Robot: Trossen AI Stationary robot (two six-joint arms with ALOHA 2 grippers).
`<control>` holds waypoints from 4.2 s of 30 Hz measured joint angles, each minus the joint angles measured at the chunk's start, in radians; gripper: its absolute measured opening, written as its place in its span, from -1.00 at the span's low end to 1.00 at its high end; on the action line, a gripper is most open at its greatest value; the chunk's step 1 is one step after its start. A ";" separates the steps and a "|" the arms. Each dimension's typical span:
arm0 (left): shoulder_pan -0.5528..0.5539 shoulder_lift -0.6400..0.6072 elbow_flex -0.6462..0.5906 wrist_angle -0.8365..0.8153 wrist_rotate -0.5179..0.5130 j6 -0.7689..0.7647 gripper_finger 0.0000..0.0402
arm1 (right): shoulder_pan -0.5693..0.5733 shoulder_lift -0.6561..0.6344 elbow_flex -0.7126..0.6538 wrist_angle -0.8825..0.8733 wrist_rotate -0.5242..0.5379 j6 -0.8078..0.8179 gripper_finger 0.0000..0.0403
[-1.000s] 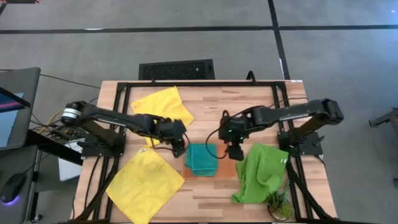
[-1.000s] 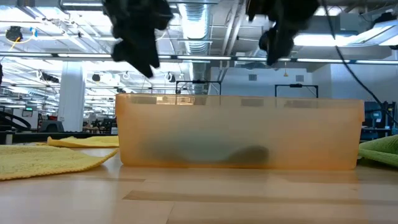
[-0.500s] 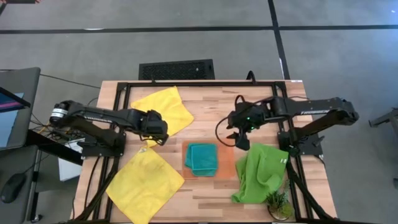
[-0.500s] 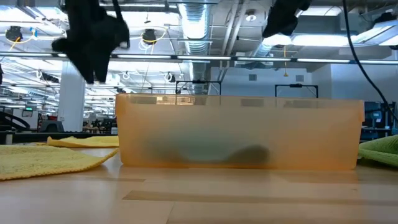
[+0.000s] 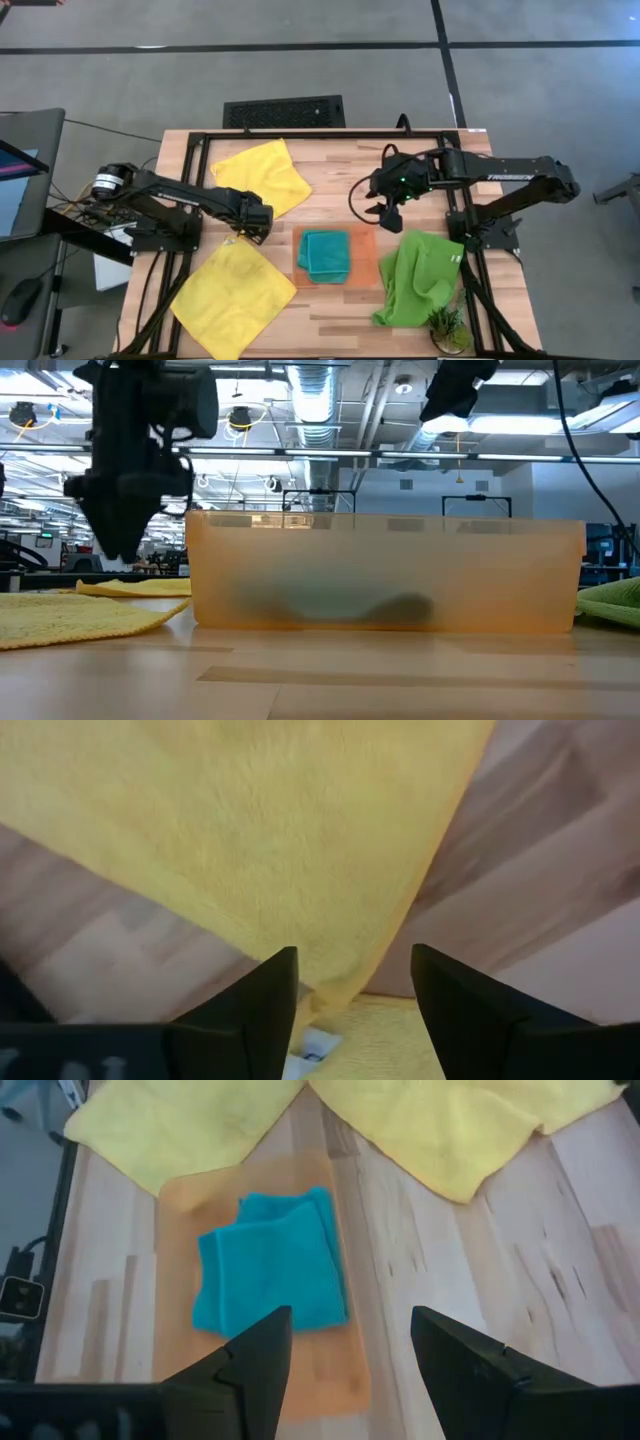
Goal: Fold microfiber towels
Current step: Fold the top yellow towel
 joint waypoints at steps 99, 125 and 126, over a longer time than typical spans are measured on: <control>0.099 0.012 0.334 -0.052 0.109 0.237 -1.00 | -0.158 0.759 0.119 0.698 -0.002 -0.522 0.14; 0.100 -0.299 0.334 -0.166 -0.078 0.056 -1.00 | -0.183 0.759 0.119 0.648 -0.006 -0.576 0.10; 0.100 -0.305 0.334 -0.166 -0.085 0.055 -1.00 | -0.183 0.759 0.118 0.645 -0.006 -0.576 0.07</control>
